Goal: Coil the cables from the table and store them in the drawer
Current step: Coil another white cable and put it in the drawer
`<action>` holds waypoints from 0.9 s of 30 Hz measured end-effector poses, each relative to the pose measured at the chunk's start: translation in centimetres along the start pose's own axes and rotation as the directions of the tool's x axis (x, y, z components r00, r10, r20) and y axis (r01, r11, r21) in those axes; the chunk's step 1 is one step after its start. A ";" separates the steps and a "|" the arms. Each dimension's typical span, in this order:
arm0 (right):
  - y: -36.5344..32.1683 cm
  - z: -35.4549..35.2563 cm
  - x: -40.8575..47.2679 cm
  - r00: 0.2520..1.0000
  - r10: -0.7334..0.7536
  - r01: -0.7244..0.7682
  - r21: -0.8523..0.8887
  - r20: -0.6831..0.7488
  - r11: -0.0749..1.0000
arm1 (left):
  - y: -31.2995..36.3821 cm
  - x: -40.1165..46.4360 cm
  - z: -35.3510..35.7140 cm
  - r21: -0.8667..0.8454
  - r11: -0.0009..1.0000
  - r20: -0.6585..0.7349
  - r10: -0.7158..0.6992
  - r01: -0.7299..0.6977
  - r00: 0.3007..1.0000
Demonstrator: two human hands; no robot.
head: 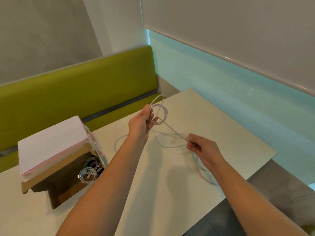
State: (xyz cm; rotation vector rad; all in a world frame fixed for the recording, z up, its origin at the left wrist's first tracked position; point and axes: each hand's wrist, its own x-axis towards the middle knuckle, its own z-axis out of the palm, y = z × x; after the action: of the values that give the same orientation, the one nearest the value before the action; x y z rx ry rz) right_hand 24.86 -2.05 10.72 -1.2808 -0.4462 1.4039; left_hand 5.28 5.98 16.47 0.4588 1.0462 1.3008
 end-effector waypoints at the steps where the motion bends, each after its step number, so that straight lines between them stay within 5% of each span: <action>1: 0.7 -0.8 0.2 1.000 0.029 -0.030 -0.072 -0.005 0.997 | 0.2 0.0 0.1 0.004 1.000 0.006 0.012 -0.012 1.000; 5: 3.0 -3.1 0.7 0.995 0.094 -0.100 -0.427 -0.035 0.899 | 0.9 0.0 0.6 0.016 0.998 -0.014 0.068 -0.068 0.998; 9: 4.8 -4.8 1.2 0.994 0.001 -0.089 -0.796 -0.110 0.598 | 1.9 0.2 0.8 -0.003 0.993 -0.026 0.115 -0.115 0.993; 15: 3.6 -3.4 1.3 0.994 -0.097 -0.036 -0.995 -0.045 0.094 | 1.9 -0.4 1.2 0.029 0.994 0.046 0.107 -0.109 0.993; 18: 2.1 -0.8 1.3 0.986 -0.160 0.075 -0.974 0.041 0.212 | 1.1 -0.8 1.5 0.061 0.995 0.081 0.070 -0.075 0.994; 21: -0.5 2.7 0.0 0.962 -0.249 0.263 -0.652 0.116 0.711 | 0.1 -1.4 1.8 0.066 0.996 0.114 0.046 -0.054 0.992; 22: -1.5 3.9 -0.5 0.955 -0.253 0.295 -0.521 0.152 0.801 | -0.3 -1.5 1.9 0.066 0.997 0.121 0.040 -0.048 0.992; 24: -3.0 5.4 -1.2 0.937 -0.284 0.347 -0.435 0.205 0.831 | -0.8 -1.8 2.0 0.053 0.998 0.127 0.033 -0.040 0.991; 27: -3.4 5.6 -1.0 0.926 -0.328 0.375 -0.524 0.185 0.764 | -0.8 -1.9 2.1 0.052 0.998 0.130 0.025 -0.032 0.991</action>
State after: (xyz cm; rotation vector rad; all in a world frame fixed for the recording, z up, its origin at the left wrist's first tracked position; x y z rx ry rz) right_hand 21.35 0.23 15.89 -1.4955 -1.1598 1.0325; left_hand 7.58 4.60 17.54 0.5931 0.9708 1.2538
